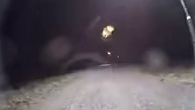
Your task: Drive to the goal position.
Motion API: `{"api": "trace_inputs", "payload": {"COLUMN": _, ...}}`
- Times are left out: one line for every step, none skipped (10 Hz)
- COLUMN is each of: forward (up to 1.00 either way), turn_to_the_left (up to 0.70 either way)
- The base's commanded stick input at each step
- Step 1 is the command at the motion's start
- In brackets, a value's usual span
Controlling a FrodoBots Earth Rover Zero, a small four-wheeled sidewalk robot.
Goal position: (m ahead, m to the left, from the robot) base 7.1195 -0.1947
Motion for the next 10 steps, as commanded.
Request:
{"api": "trace_inputs", "payload": {"forward": 1.00, "turn_to_the_left": 0.02}}
{"api": "trace_inputs", "payload": {"forward": 1.00, "turn_to_the_left": 0.02}}
{"api": "trace_inputs", "payload": {"forward": 1.00, "turn_to_the_left": 0.02}}
{"api": "trace_inputs", "payload": {"forward": 1.00, "turn_to_the_left": 0.01}}
{"api": "trace_inputs", "payload": {"forward": 1.00, "turn_to_the_left": 0.00}}
{"api": "trace_inputs", "payload": {"forward": 1.00, "turn_to_the_left": 0.00}}
{"api": "trace_inputs", "payload": {"forward": 1.00, "turn_to_the_left": 0.00}}
{"api": "trace_inputs", "payload": {"forward": 1.00, "turn_to_the_left": 0.00}}
{"api": "trace_inputs", "payload": {"forward": 1.00, "turn_to_the_left": 0.00}}
{"api": "trace_inputs", "payload": {"forward": 1.00, "turn_to_the_left": 0.00}}
